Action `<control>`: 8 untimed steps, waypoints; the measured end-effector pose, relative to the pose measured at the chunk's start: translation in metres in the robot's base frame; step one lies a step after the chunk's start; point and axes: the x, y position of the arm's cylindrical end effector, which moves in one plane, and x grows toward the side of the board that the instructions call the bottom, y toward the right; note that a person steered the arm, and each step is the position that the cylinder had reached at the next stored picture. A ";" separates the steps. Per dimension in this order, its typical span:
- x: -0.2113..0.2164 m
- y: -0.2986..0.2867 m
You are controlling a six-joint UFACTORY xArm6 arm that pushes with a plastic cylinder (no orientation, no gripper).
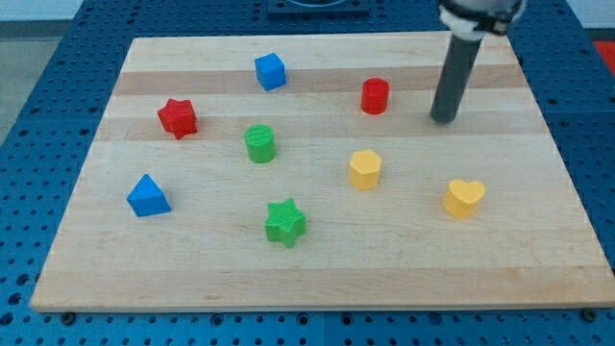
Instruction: Push the yellow hexagon into the green circle
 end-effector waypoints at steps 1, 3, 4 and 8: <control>0.069 -0.031; 0.048 -0.088; 0.090 -0.070; 0.015 -0.162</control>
